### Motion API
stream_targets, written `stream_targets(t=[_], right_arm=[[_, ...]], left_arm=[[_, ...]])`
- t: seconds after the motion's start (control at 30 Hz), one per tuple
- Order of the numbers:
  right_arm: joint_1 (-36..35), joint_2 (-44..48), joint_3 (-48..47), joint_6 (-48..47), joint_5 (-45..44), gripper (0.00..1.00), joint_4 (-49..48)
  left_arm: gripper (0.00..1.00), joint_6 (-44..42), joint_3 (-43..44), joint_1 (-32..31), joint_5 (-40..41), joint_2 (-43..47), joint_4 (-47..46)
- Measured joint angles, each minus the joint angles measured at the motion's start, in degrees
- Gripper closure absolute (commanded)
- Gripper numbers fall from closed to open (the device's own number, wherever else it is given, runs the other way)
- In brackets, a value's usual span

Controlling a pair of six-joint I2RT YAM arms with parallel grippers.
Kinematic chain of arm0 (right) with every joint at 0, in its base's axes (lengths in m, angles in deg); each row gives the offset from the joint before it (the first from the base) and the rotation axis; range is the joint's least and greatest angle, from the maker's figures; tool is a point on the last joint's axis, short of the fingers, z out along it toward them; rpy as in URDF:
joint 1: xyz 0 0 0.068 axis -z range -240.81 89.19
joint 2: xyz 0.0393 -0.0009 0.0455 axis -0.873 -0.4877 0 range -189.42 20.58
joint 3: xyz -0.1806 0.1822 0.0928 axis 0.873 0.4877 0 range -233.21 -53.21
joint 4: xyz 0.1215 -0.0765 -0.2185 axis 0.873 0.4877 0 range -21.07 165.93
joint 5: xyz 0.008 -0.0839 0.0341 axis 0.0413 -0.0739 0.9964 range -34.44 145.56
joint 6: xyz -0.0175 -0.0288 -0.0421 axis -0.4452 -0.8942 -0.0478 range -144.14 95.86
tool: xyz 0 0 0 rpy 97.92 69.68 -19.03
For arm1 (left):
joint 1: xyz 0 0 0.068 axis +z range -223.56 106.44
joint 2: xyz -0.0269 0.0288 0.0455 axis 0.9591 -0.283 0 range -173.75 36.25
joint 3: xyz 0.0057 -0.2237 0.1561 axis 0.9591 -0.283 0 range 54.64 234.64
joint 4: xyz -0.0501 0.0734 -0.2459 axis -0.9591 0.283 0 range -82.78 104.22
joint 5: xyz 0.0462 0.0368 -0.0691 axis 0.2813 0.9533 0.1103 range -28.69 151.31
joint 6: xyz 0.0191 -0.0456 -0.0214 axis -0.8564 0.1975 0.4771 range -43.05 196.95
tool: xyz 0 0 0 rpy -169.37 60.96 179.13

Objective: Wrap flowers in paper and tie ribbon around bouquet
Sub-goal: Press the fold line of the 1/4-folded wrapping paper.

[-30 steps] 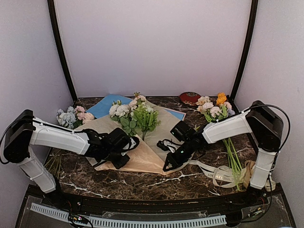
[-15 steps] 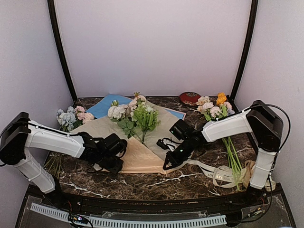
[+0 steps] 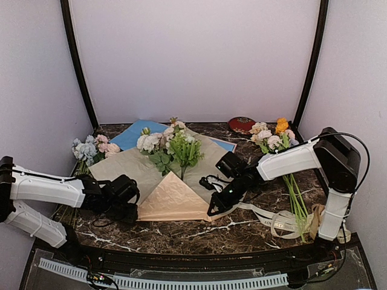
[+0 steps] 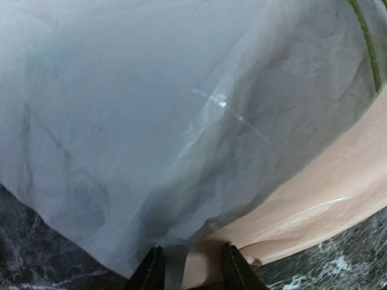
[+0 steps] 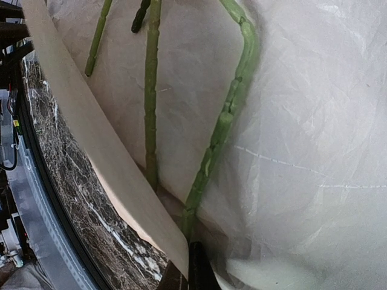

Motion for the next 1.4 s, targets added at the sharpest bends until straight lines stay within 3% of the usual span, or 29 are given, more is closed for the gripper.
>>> stream_targets(t=[0.13, 0.33, 0.5, 0.77, 1.13, 1.27, 1.4], right_arm=[[0.0, 0.0, 0.0, 0.0, 0.0, 1.00, 0.0], [0.0, -0.1, -0.2, 0.1, -0.4, 1.00, 0.5], [0.0, -0.3, -0.7, 0.4, -0.4, 0.97, 1.1], [0.0, -0.3, -2.6, 0.7, -2.6, 0.86, 4.0], [-1.0, 5.2, -11.3, -1.6, -14.2, 0.87, 12.9], [-5.8, 6.2, -12.3, -2.7, -7.1, 0.93, 8.2], [-10.0, -3.2, -17.1, -4.0, 0.1, 0.96, 4.6]], left_arm=[[0.71, 0.8, 0.1, 0.1, 3.1, 2.9, 5.2], [0.71, -4.7, 9.0, -1.5, 11.6, 4.9, 10.8], [0.71, -13.9, 14.2, -8.1, 15.4, 4.0, 4.9], [0.72, -24.9, 14.2, -10.4, 9.7, -9.4, -5.7], [0.72, -23.1, 8.6, -10.4, 6.4, -12.8, -7.3], [0.73, -20.8, 7.4, -10.3, 5.7, -12.0, -8.6], [0.73, -18.3, 6.4, -10.1, 5.2, -11.4, -9.7]])
